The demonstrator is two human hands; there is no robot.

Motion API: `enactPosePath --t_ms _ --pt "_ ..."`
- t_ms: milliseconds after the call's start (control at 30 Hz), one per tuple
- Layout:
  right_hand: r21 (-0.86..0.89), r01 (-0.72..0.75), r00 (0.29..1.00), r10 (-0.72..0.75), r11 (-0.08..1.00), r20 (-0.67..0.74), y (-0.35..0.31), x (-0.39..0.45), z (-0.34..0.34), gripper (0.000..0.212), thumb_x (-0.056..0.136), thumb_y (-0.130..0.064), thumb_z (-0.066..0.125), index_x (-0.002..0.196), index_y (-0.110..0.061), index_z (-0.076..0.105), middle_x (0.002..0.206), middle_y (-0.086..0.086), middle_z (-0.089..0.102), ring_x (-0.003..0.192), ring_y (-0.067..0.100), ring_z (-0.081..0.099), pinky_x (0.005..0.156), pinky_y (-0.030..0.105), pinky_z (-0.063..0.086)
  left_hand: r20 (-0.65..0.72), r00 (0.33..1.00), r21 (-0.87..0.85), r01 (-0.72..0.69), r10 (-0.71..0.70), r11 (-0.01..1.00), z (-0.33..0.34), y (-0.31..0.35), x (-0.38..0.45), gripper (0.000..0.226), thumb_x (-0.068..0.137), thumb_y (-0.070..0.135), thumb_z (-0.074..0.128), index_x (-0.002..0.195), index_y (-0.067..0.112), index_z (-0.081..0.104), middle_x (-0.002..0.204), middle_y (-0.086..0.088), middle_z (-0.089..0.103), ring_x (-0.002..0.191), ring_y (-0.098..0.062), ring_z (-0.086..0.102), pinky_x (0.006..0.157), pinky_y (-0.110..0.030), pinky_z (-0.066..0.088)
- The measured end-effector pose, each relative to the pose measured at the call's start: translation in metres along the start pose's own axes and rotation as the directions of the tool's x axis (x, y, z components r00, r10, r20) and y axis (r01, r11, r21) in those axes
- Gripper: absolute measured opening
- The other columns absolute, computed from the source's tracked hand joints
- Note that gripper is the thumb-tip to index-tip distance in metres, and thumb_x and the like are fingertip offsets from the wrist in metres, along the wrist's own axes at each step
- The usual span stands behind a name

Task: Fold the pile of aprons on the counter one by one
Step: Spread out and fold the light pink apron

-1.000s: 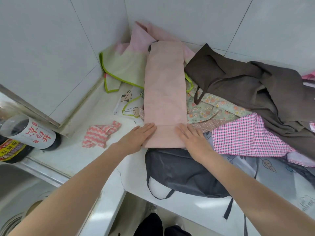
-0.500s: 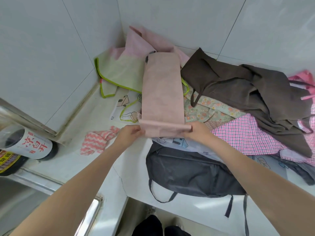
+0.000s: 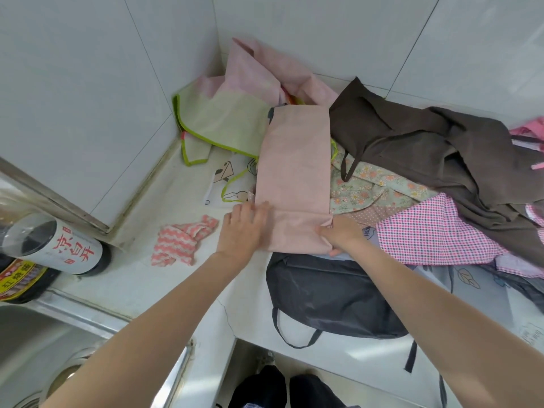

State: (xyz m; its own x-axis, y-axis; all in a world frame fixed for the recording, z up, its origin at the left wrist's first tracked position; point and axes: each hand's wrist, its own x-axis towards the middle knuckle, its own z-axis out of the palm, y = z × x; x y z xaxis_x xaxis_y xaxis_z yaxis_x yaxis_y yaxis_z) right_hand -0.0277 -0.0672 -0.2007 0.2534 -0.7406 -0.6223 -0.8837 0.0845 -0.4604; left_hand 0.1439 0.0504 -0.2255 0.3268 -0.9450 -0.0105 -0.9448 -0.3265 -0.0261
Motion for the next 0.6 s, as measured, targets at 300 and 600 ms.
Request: enactPosePath --t_ms 300,600 --pt "-0.339 0.050 0.981 -0.111 0.940 -0.162 -0.008 0.007 -0.004 0.026 0.100 -0.014 0.034 0.114 0.002 0.050 0.106 0.020 0.058 0.093 0.035 0.061 0.068 0.036 0.047 0.301 0.887 0.164 -0.409 0.350 0.898 0.004 0.022 0.004 0.061 0.098 0.004 0.026 0.148 0.003 -0.009 0.156 -0.019 -0.009 0.145 -0.031 -0.002 0.115 -0.035 0.014" --pt "-0.578 0.661 0.740 -0.539 0.477 0.402 0.014 0.013 0.007 0.088 0.092 -0.043 0.051 0.150 -0.013 -0.008 0.156 0.000 -0.019 0.144 0.012 -0.017 0.111 0.023 -0.013 0.408 0.833 0.024 -0.418 0.373 0.908 -0.004 0.011 0.018 0.083 0.088 -0.004 0.045 0.147 0.002 -0.013 0.155 -0.017 -0.016 0.144 -0.030 -0.012 0.115 -0.030 -0.007"
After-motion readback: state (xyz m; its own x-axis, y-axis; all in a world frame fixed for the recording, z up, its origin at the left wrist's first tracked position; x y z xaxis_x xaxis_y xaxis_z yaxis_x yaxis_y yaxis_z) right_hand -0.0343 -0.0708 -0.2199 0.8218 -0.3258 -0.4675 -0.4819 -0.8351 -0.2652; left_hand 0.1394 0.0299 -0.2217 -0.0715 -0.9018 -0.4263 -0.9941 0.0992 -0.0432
